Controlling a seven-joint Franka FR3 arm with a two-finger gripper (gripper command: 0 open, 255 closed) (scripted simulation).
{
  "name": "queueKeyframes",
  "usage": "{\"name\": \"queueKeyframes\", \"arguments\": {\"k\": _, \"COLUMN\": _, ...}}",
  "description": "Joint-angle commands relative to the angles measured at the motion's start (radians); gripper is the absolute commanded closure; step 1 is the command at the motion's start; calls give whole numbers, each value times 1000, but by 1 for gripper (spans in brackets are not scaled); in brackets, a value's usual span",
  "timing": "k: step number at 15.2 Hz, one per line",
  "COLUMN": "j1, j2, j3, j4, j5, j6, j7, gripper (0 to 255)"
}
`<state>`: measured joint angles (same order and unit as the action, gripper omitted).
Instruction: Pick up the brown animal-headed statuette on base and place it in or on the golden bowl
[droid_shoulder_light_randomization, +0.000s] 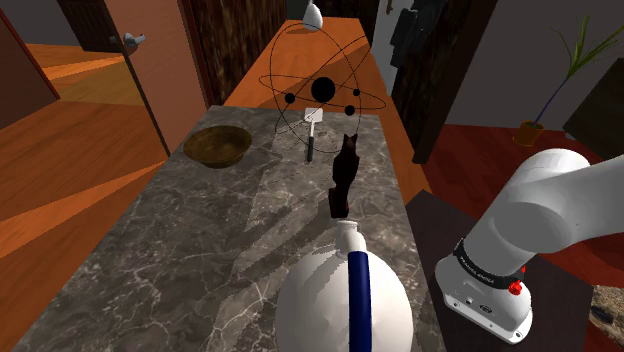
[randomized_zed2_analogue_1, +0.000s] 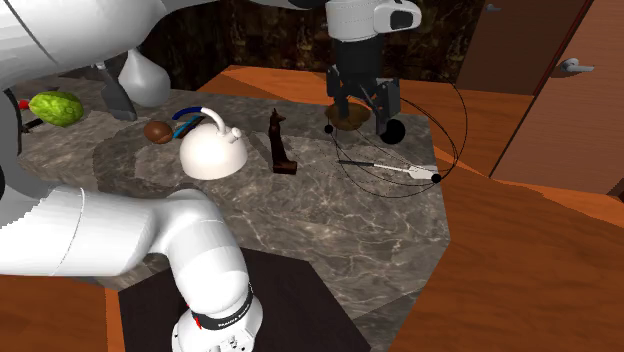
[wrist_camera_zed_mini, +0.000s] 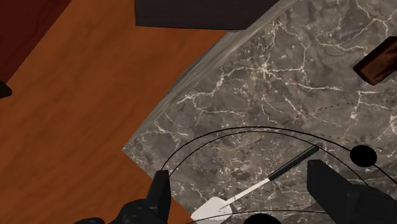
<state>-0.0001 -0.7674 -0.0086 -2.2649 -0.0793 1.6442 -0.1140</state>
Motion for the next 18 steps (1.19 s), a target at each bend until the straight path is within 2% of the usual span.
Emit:
{"name": "queueKeyframes", "arguments": {"k": 1, "j1": 0, "j2": 0, "j3": 0, "j4": 0, "j5": 0, "j6": 0, "j7": 0, "gripper": 0}}
{"name": "queueKeyframes", "arguments": {"k": 10, "j1": 131, "j2": -225, "j3": 110, "j4": -267, "j5": 144, "j6": 179, "j7": 50, "gripper": 0}}
{"name": "queueKeyframes", "arguments": {"k": 18, "j1": 286, "j2": -384, "j3": 250, "j4": -459, "j5": 290, "j6": 350, "j7": 110, "gripper": 0}}
